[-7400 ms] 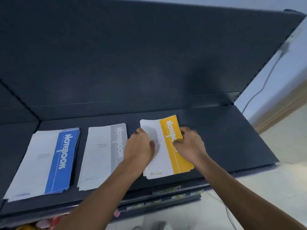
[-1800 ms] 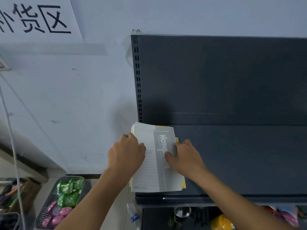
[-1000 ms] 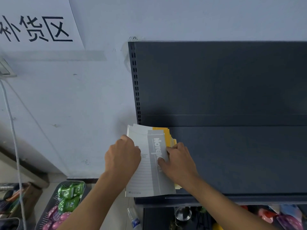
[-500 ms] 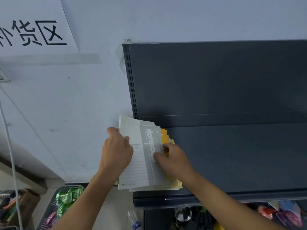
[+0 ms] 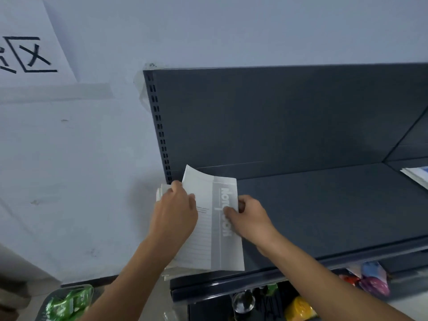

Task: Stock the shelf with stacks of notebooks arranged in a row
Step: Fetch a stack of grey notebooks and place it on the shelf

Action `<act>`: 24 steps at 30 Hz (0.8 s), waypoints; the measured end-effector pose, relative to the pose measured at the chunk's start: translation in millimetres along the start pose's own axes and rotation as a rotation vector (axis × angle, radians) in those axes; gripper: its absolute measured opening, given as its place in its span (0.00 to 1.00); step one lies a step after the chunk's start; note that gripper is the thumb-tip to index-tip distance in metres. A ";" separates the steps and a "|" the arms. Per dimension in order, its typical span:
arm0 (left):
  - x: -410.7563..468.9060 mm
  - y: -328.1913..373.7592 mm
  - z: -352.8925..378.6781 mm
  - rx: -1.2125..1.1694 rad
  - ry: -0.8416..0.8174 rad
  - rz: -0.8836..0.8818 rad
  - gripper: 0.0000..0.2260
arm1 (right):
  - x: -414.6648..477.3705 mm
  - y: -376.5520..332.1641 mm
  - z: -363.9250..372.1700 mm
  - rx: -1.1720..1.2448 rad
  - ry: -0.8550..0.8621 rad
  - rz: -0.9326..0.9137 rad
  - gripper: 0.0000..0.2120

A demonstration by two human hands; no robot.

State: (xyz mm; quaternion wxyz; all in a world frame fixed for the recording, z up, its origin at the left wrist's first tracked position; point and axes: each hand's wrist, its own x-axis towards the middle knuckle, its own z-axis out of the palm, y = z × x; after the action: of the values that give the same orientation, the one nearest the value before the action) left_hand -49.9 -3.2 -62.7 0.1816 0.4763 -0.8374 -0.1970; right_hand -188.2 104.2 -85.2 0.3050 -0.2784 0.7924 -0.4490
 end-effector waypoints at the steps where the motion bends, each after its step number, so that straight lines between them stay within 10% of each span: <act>1: 1.6 9.4 5.8 0.018 0.002 0.038 0.06 | -0.9 2.9 -10.4 -0.013 0.029 0.004 0.07; 24: -59.1 370.5 202.4 0.050 -0.263 0.678 0.14 | -68.8 166.8 -365.2 -0.437 0.611 0.217 0.11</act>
State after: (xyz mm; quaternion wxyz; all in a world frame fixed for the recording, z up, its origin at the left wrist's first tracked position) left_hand -390.1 253.6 -56.6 0.1155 0.1464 -0.9686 -0.1644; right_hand -438.5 425.0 -66.1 0.0342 -0.1051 0.9485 -0.2969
